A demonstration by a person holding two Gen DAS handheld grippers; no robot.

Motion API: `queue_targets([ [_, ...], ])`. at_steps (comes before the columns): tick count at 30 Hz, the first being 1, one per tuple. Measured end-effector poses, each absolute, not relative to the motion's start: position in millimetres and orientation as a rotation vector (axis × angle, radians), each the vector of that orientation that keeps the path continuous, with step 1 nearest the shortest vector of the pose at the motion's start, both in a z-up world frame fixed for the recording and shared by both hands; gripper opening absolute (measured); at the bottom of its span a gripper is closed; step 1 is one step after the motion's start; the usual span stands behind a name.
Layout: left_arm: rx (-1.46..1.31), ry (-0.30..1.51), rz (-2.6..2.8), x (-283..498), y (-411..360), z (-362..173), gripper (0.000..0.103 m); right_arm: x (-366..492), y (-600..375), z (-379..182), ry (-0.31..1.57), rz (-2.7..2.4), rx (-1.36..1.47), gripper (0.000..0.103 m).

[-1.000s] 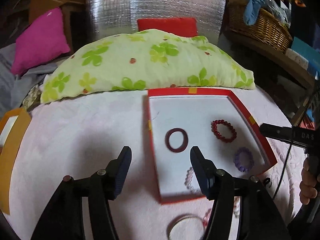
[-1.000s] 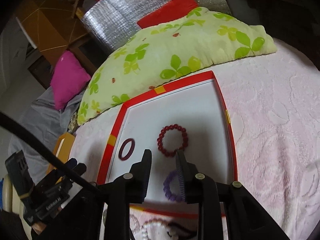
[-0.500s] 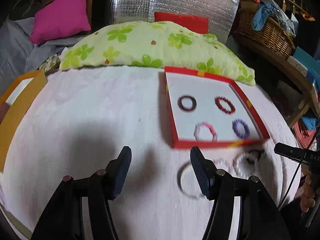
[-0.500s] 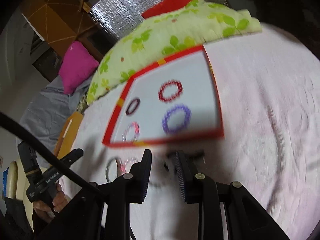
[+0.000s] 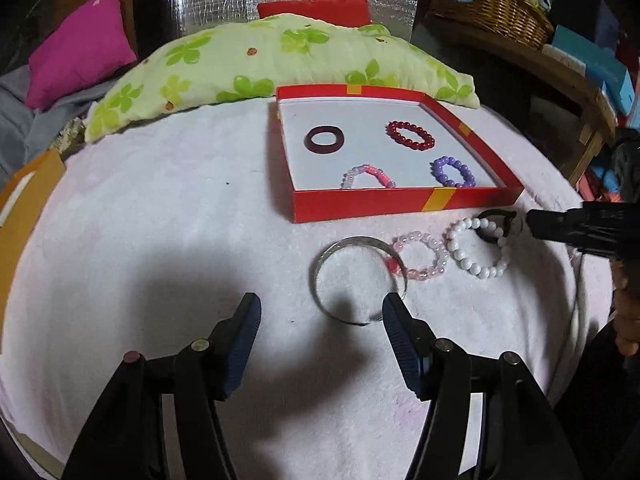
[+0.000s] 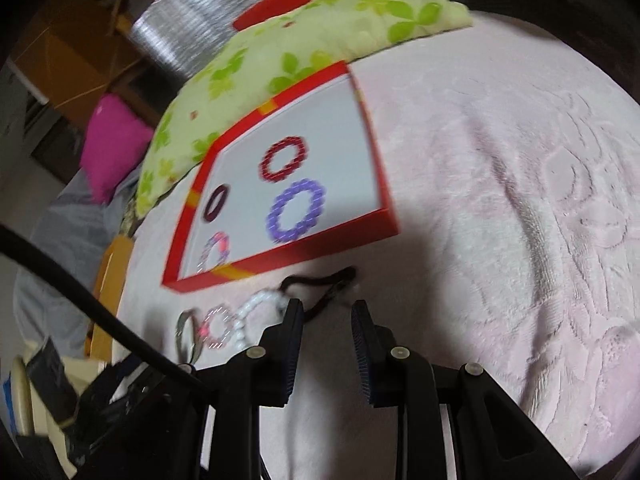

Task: Organize jewelry
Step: 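Move the open left gripper over the silver bangle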

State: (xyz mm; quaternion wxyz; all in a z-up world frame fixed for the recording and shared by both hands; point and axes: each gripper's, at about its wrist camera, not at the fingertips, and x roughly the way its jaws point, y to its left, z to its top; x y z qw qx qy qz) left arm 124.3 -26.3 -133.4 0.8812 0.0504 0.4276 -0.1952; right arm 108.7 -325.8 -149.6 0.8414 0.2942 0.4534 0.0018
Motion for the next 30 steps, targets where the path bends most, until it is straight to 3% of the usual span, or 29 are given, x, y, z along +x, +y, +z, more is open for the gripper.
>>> queue_targets([
  [4,0.043,0.895,-0.449,127.8,-25.6,-137.8,0.076,119.4,-332.3,-158.6,0.962,-0.044,0.665,0.027],
  [16,0.001,0.956,-0.492,134.9,-40.8,-156.0,0.078,137.5,-311.2,-160.4,0.907,-0.040,0.567,0.029],
  [21,0.065,0.922,-0.491,131.5,-49.4,-157.0,0.078,138.4,-303.2,-157.8,0.888,-0.044,0.503,0.015],
  [25,0.132,0.891,-0.507,128.9,-57.0,-157.3,0.078,132.5,-309.5,-153.6,0.863,-0.046,0.529,0.013],
  [29,0.164,0.871,-0.512,128.0,-59.4,-157.1,0.059,124.1,-322.4,-152.1,0.850,-0.051,0.593,0.013],
  [30,0.163,0.869,-0.512,128.0,-58.3,-156.8,0.059,122.8,-325.0,-152.5,0.853,-0.051,0.610,0.013],
])
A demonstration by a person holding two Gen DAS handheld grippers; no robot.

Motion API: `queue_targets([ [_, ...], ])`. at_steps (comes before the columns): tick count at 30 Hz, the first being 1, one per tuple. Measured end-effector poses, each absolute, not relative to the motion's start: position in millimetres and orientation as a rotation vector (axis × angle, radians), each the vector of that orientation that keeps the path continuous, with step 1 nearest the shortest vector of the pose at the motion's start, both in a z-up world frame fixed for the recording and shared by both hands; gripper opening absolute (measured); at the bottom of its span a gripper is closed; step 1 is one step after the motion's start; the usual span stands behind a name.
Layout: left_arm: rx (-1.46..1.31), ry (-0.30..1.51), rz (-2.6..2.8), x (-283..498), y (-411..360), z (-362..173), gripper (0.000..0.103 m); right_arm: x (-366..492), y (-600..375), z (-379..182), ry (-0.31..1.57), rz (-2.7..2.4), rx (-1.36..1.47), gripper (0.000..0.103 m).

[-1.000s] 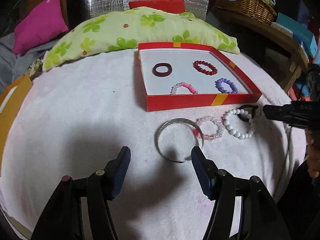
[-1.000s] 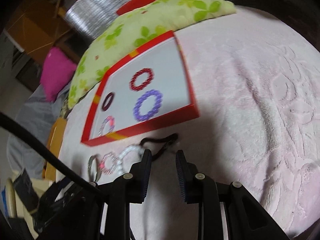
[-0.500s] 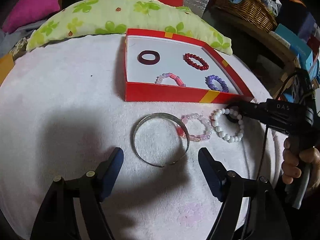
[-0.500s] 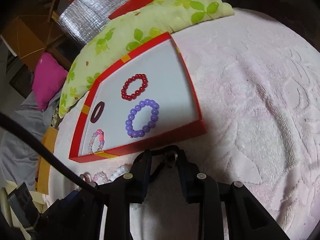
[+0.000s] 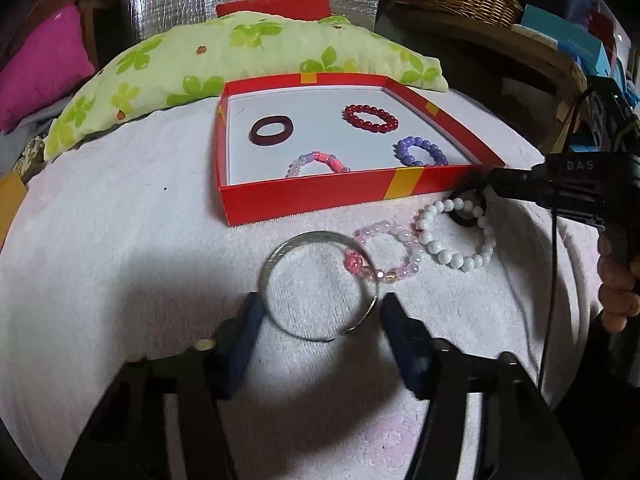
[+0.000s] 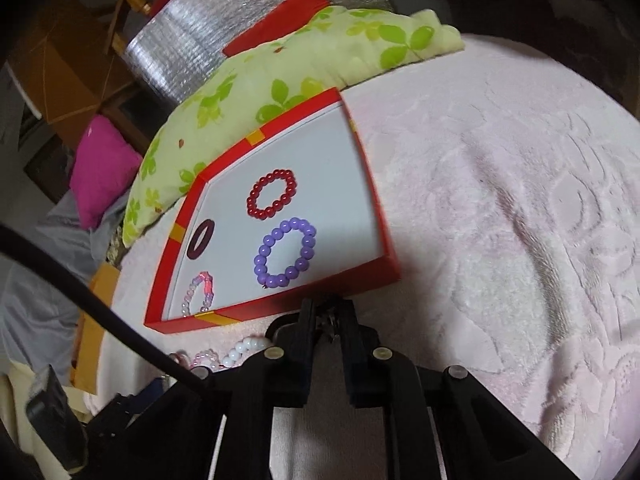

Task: Organize jewelry
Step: 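Move the open left gripper over the silver bangle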

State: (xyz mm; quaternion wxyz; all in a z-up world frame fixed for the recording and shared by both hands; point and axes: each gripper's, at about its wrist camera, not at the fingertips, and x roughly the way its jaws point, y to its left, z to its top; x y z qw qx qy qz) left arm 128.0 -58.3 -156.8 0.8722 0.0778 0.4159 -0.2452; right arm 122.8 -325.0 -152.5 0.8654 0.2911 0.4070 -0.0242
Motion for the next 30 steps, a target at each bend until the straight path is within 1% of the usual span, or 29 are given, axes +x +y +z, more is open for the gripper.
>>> queue_targets([
  [5,0.143,0.846,-0.519,127.3,-53.0,-151.0,0.058,121.4,-331.1,-156.0,0.878,-0.034,0.681,0.015],
  [7,0.133,0.834,-0.522,126.1,-50.1,-147.1,0.058,122.2,-328.4,-155.4,0.880,-0.031,0.671,0.019],
  [8,0.130,0.831,-0.521,126.0,-49.6,-145.9,0.058,123.3,-326.3,-155.0,0.880,-0.037,0.656,0.027],
  [9,0.127,0.826,-0.518,125.8,-48.2,-144.3,0.058,124.6,-324.8,-155.3,0.882,-0.042,0.649,0.037],
  [11,0.117,0.821,-0.512,126.2,-46.5,-142.4,0.058,127.1,-322.6,-156.3,0.872,-0.047,0.651,0.050],
  [16,0.103,0.822,-0.501,126.9,-42.7,-140.6,0.058,136.8,-309.6,-155.6,0.862,-0.066,0.540,0.049],
  [19,0.106,0.837,-0.500,127.2,-42.4,-143.4,0.058,142.8,-302.2,-160.3,0.875,-0.085,0.491,0.043],
  [20,0.108,0.841,-0.498,126.4,-42.2,-144.3,0.058,143.8,-299.6,-160.8,0.875,-0.093,0.466,0.034],
  [21,0.108,0.844,-0.496,125.8,-41.8,-145.0,0.058,144.5,-298.0,-161.5,0.877,-0.097,0.448,0.022],
  [22,0.106,0.845,-0.492,126.0,-40.8,-145.3,0.058,144.7,-296.8,-161.9,0.877,-0.104,0.432,0.016],
  [23,0.103,0.843,-0.489,125.5,-39.7,-145.0,0.058,144.4,-296.9,-162.4,0.876,-0.115,0.422,0.013],
  [24,0.098,0.841,-0.486,125.9,-38.4,-144.3,0.058,143.3,-298.2,-162.4,0.874,-0.115,0.426,0.011],
  [30,0.072,0.813,-0.466,125.0,-30.9,-138.7,0.058,130.6,-304.1,-152.9,0.842,-0.093,0.466,0.009],
])
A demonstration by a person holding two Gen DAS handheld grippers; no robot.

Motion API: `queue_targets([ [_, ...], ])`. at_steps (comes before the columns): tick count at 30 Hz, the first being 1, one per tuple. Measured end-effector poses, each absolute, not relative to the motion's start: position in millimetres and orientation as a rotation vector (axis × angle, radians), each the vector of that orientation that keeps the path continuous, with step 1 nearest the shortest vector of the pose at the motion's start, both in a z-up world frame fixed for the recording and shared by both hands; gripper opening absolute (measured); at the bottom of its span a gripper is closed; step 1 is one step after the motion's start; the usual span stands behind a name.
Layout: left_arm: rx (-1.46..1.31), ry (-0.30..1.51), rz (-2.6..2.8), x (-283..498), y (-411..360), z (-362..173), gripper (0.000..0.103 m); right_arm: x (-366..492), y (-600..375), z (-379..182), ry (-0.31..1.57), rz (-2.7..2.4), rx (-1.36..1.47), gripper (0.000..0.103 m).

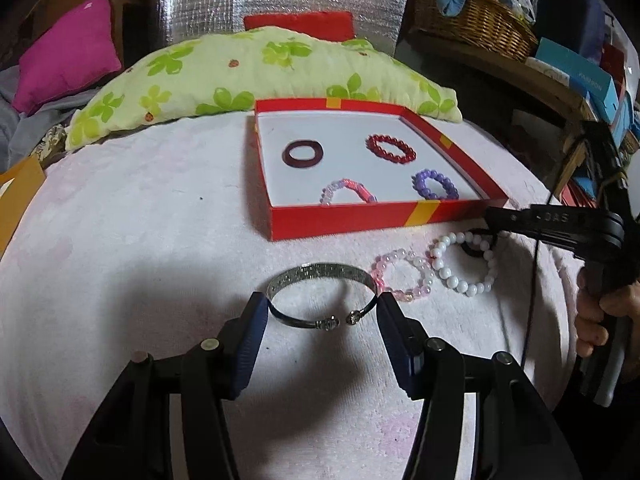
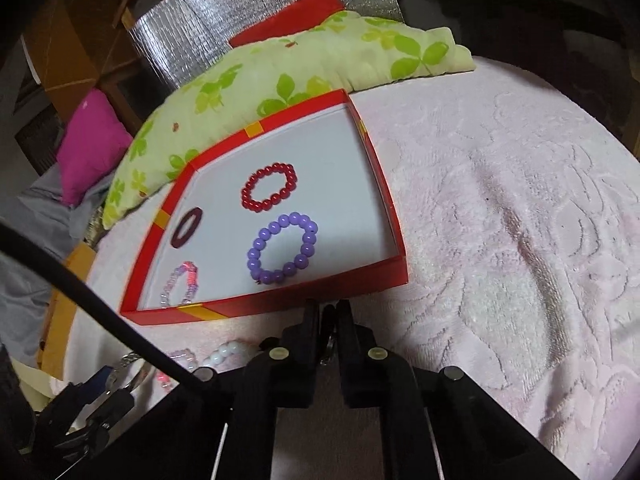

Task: Organize jewelry
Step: 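Move the open left gripper over the silver bangle, then close the left gripper on the silver bangle rim and lift it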

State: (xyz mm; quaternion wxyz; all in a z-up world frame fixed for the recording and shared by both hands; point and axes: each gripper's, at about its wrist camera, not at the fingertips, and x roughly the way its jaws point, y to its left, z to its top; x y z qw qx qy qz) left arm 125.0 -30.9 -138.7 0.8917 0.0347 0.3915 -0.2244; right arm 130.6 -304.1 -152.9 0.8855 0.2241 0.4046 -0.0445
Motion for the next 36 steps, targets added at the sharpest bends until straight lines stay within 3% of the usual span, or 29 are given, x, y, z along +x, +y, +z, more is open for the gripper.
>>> queue_targets([
  [6,0.028,0.772,-0.460,124.5,-22.4,-129.7,0.057,108.7,-324.3,-134.0,0.743,-0.085,0.555,0.009],
  [8,0.011,0.772,-0.470,125.4,-20.5,-127.9,0.025,103.2,-332.0,-130.0,0.710,-0.083,0.591,0.009],
  [13,-0.022,0.808,-0.455,131.2,-15.2,-132.0,0.024,98.4,-340.6,-125.3,0.682,-0.062,0.659,0.009],
  [18,-0.017,0.864,-0.437,134.5,-17.0,-142.2,0.030,102.4,-337.1,-126.9,0.729,-0.060,0.625,0.009],
  [20,0.002,0.871,-0.441,133.6,-20.4,-143.7,0.054,103.7,-337.0,-130.0,0.754,-0.082,0.600,0.009],
  [22,0.023,0.868,-0.445,131.1,-24.5,-144.7,0.063,101.4,-341.9,-133.1,0.764,-0.086,0.606,0.009],
  [28,0.114,0.898,-0.475,127.2,-41.1,-154.5,0.065,99.4,-350.3,-142.7,0.807,-0.088,0.586,0.009],
  [36,0.116,0.943,-0.564,120.8,-50.1,-158.8,0.079,97.3,-346.9,-154.3,0.859,-0.085,0.506,0.009],
])
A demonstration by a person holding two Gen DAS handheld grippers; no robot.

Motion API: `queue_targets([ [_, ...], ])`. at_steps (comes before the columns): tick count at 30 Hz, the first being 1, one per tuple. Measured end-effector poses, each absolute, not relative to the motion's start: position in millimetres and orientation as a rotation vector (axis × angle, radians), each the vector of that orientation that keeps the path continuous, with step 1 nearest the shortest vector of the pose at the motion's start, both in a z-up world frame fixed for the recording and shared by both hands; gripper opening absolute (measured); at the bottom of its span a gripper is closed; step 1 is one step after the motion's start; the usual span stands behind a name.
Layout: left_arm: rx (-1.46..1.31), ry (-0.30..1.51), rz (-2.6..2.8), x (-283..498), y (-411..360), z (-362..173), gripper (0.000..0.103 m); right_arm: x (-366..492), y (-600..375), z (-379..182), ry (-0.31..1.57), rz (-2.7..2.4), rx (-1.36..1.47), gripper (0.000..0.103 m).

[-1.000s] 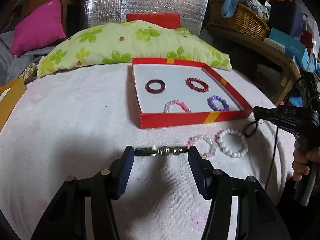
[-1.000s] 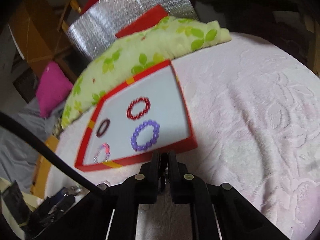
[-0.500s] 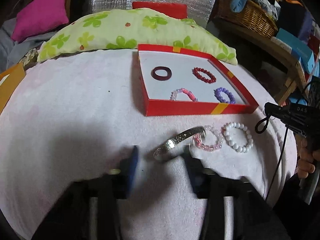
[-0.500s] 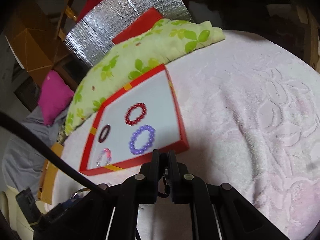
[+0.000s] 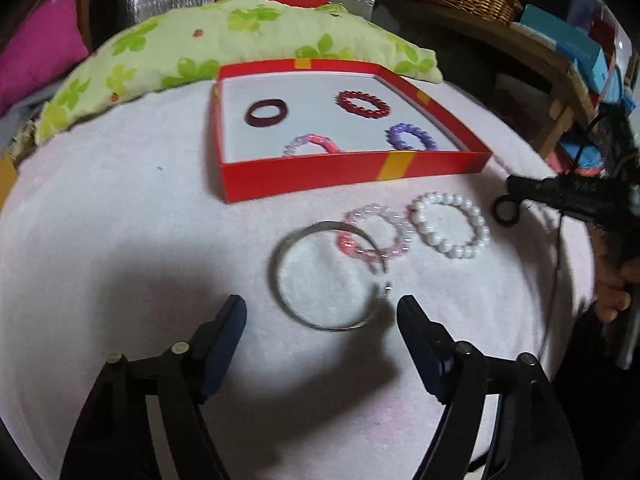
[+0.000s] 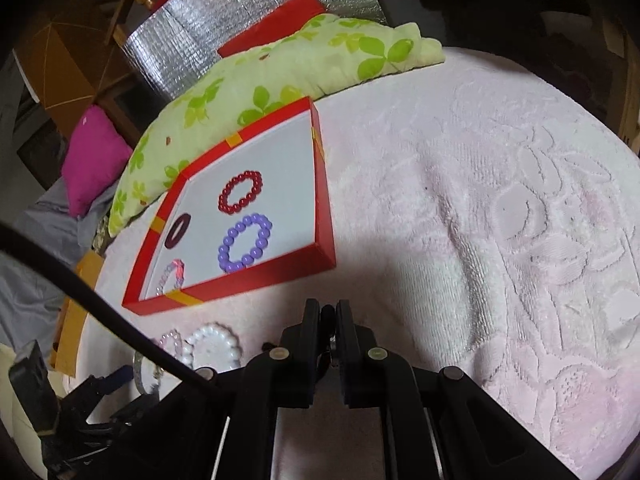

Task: Organize jewelry
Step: 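Close the left gripper on the silver bangle rim and lift it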

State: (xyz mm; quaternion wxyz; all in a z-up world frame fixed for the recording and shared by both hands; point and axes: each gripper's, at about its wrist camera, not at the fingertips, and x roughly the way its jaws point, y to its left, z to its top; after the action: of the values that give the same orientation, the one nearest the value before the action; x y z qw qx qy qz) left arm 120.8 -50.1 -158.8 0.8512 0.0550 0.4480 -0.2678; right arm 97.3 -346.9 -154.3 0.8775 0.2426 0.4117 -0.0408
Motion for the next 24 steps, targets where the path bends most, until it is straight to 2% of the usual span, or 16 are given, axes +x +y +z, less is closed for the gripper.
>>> queue_targets([
  [7,0.062,0.952,-0.566,129.3,-49.9,-159.3,0.080,99.4,-345.9,-165.6,0.908,-0.074,0.501,0.009],
  [19,0.209,0.880,-0.549,124.3,-69.6,-163.4,0.081,102.7,-340.6,-165.5,0.916,-0.087,0.484,0.009],
  [21,0.229,0.869,-0.548,123.1,-70.0,-163.9,0.079,103.2,-341.5,-166.4,0.917,-0.085,0.500,0.010],
  [24,0.252,0.849,-0.560,120.1,-71.8,-163.0,0.066,103.0,-344.6,-167.0,0.923,-0.082,0.530,0.012],
])
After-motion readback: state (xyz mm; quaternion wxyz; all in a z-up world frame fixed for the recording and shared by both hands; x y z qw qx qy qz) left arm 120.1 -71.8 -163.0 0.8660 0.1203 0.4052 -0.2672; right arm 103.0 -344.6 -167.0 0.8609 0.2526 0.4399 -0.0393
